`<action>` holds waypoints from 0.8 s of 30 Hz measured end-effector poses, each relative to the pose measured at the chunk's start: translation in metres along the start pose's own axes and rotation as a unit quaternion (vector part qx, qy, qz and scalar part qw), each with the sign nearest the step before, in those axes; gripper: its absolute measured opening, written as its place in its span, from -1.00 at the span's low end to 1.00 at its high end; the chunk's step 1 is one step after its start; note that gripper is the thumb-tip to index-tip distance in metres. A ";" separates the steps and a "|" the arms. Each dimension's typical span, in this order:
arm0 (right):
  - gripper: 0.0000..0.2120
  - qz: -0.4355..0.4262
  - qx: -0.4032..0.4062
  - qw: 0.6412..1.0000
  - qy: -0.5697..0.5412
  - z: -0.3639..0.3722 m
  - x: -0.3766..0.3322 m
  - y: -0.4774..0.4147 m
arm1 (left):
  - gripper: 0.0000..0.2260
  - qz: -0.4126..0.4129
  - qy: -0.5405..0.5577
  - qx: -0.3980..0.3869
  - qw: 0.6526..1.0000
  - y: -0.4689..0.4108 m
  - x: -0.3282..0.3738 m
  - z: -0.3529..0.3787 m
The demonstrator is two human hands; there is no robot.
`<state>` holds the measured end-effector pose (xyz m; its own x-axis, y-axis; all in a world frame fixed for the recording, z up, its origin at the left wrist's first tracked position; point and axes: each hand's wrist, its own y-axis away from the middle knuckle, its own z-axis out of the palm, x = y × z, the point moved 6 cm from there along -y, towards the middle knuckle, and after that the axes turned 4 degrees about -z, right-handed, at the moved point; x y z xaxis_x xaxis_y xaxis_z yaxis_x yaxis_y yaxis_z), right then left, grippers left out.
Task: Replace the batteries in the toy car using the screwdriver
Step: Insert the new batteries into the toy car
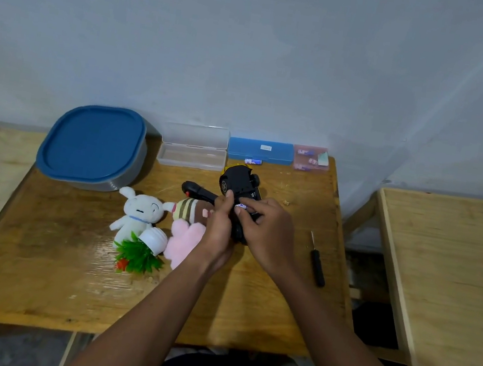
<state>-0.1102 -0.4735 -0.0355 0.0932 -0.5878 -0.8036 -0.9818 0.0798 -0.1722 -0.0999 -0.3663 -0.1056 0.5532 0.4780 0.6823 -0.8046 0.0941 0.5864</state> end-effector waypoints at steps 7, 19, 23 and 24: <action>-0.78 0.044 0.004 0.999 -0.027 -0.002 0.006 -0.009 | -0.44 0.044 -0.036 0.016 0.998 -0.007 0.001 0.001; -0.47 0.153 -0.033 0.986 -0.056 -0.003 0.032 -0.034 | -0.55 0.054 -0.044 0.044 0.997 -0.018 0.003 0.007; -0.40 0.207 -0.102 0.969 -0.084 0.003 0.045 -0.043 | -0.54 0.050 -0.072 0.044 0.995 -0.021 0.004 0.008; -0.38 0.215 -0.116 0.966 -0.090 0.004 0.048 -0.046 | -0.56 0.049 -0.077 0.042 0.995 -0.021 0.005 0.010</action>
<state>-0.0598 -0.5020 -0.0683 -0.3246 -0.3887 -0.8623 -0.9448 0.0910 0.3146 -0.0783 -0.3742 -0.1099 0.5054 0.3417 0.7924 -0.8385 -0.0224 0.5444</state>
